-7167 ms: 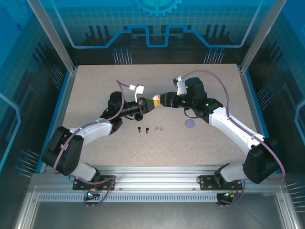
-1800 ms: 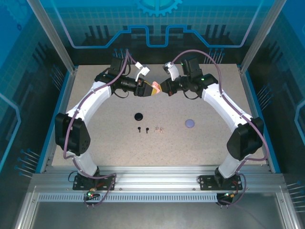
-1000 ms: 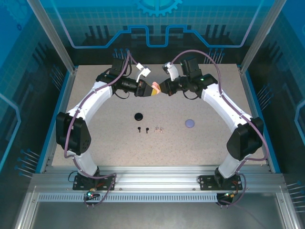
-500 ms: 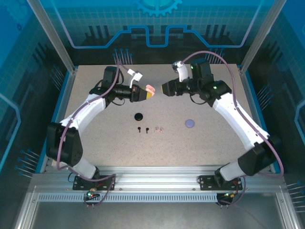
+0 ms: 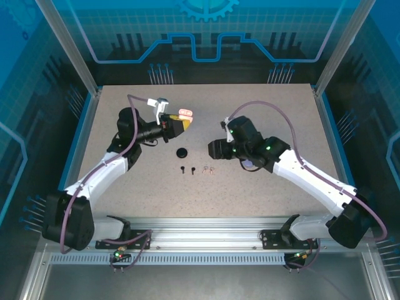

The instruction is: Insert wireless bluetooth earbuds into charging case

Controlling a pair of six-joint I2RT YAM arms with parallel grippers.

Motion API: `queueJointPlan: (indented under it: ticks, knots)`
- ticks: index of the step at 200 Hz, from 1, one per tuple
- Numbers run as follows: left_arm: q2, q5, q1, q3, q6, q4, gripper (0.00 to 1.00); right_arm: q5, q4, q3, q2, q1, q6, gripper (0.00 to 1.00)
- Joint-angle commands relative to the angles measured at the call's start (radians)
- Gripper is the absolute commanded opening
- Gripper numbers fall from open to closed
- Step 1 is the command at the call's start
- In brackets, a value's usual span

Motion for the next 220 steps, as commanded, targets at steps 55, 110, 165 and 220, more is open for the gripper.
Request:
queueJointPlan:
  ticks: [55,110,165,220]
  knots:
    - [-0.092,-0.216,-0.001,-0.104,-0.085,0.288,0.0,0.28,-0.227,0.197,0.354,0.203,0.537,0.61]
    - [-0.161,-0.387,-0.002,-0.168,-0.084,0.338,0.0,0.31,-0.279,0.299,0.545,0.249,0.758,0.54]
    - [-0.178,-0.416,-0.002,-0.191,-0.111,0.369,0.0,0.321,-0.296,0.318,0.616,0.235,0.871,0.43]
    - [-0.195,-0.431,-0.002,-0.203,-0.124,0.394,0.0,0.286,-0.281,0.347,0.675,0.198,0.879,0.41]
